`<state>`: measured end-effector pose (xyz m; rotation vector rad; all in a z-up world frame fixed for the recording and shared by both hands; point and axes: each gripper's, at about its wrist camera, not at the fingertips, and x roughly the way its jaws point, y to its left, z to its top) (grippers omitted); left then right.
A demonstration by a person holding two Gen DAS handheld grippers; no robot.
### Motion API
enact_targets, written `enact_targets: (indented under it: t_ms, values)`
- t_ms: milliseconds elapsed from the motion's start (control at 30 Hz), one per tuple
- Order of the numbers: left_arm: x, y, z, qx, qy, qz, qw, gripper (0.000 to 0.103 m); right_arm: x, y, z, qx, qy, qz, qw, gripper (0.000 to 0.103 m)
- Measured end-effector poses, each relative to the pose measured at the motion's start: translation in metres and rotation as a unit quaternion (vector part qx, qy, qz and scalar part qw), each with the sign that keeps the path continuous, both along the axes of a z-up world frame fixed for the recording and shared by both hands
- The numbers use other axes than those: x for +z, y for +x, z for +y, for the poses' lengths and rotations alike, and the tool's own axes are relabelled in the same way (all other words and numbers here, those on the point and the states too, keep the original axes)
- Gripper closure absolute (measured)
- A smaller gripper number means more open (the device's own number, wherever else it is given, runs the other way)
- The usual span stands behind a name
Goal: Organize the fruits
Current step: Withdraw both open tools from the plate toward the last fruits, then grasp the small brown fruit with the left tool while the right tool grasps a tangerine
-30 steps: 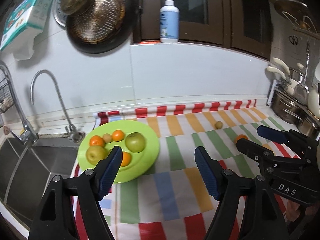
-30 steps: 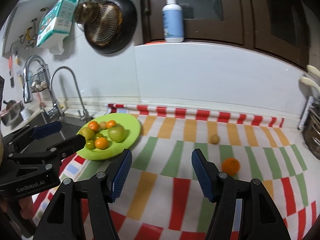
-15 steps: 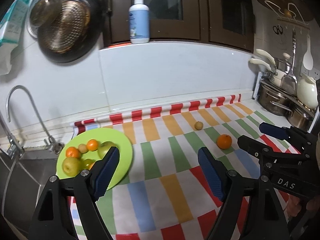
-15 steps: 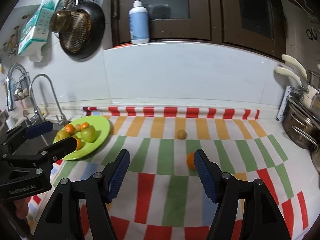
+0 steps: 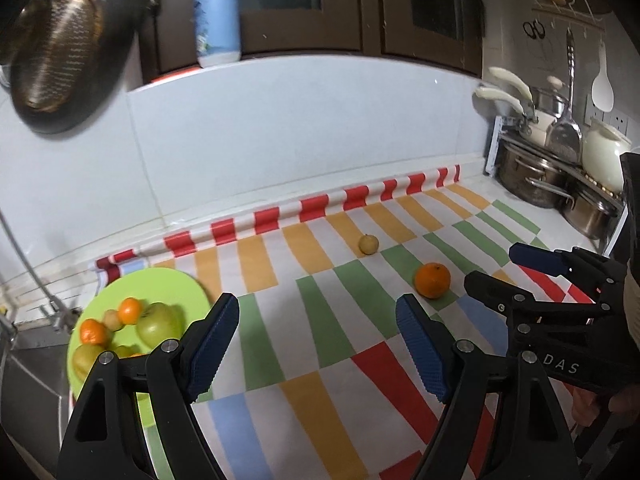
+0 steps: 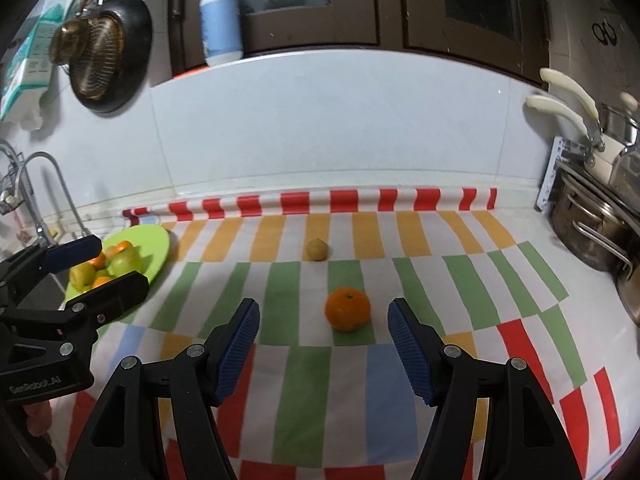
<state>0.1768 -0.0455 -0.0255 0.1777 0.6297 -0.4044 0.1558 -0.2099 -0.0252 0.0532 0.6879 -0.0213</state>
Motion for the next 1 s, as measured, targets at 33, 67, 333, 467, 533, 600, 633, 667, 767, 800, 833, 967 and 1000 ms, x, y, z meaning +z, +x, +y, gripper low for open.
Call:
enact_targets:
  t_ms: [33, 67, 333, 467, 533, 600, 633, 667, 767, 800, 833, 967, 1000]
  values:
    - [-0.002, 0.002, -0.002, -0.001, 0.001, 0.003, 1.0, 0.022, -0.003, 0.003, -0.002, -0.002, 0.0, 0.004, 1.0, 0.036]
    - [-0.006, 0.007, -0.005, -0.004, 0.004, 0.008, 0.9999, 0.022, -0.006, 0.006, -0.004, -0.003, 0.001, 0.006, 1.0, 0.036]
    - [-0.031, 0.035, -0.023, -0.022, 0.014, 0.036, 0.999, 0.022, -0.032, 0.035, -0.017, -0.011, 0.019, 0.038, 0.999, 0.036]
    - [-0.042, 0.047, -0.03, -0.03, 0.023, 0.048, 0.9982, 0.023, -0.044, 0.047, -0.021, -0.014, 0.023, 0.054, 0.998, 0.037]
    - [-0.048, 0.053, -0.034, -0.033, 0.025, 0.054, 0.9977, 0.023, -0.049, 0.053, -0.023, -0.013, 0.026, 0.062, 0.998, 0.038]
    - [-0.051, 0.057, -0.038, -0.037, 0.027, 0.055, 0.9974, 0.023, -0.053, 0.059, -0.024, -0.013, 0.029, 0.069, 0.997, 0.043]
    - [-0.052, 0.059, -0.039, -0.038, 0.028, 0.056, 0.9973, 0.023, -0.056, 0.061, -0.025, -0.012, 0.031, 0.071, 0.997, 0.043]
    - [-0.055, 0.061, -0.041, -0.038, 0.032, 0.057, 0.9971, 0.023, -0.057, 0.063, -0.026, -0.012, 0.032, 0.074, 0.997, 0.043]
    - [-0.059, 0.067, -0.044, -0.039, 0.035, 0.062, 0.9967, 0.023, -0.063, 0.069, -0.026, -0.01, 0.035, 0.084, 0.996, 0.046]
    - [-0.061, 0.069, -0.044, -0.039, 0.037, 0.062, 0.9966, 0.023, -0.064, 0.071, -0.026, -0.009, 0.034, 0.088, 0.996, 0.048]
    - [-0.062, 0.071, -0.045, -0.038, 0.038, 0.062, 0.9966, 0.023, -0.065, 0.072, -0.026, -0.009, 0.032, 0.089, 0.995, 0.048]
    - [-0.065, 0.078, -0.046, -0.036, 0.041, 0.063, 0.9965, 0.023, -0.07, 0.077, -0.026, -0.009, 0.031, 0.1, 0.994, 0.053]
    - [-0.067, 0.08, -0.046, -0.035, 0.042, 0.064, 0.9964, 0.023, -0.071, 0.078, -0.026, -0.009, 0.032, 0.101, 0.994, 0.054]
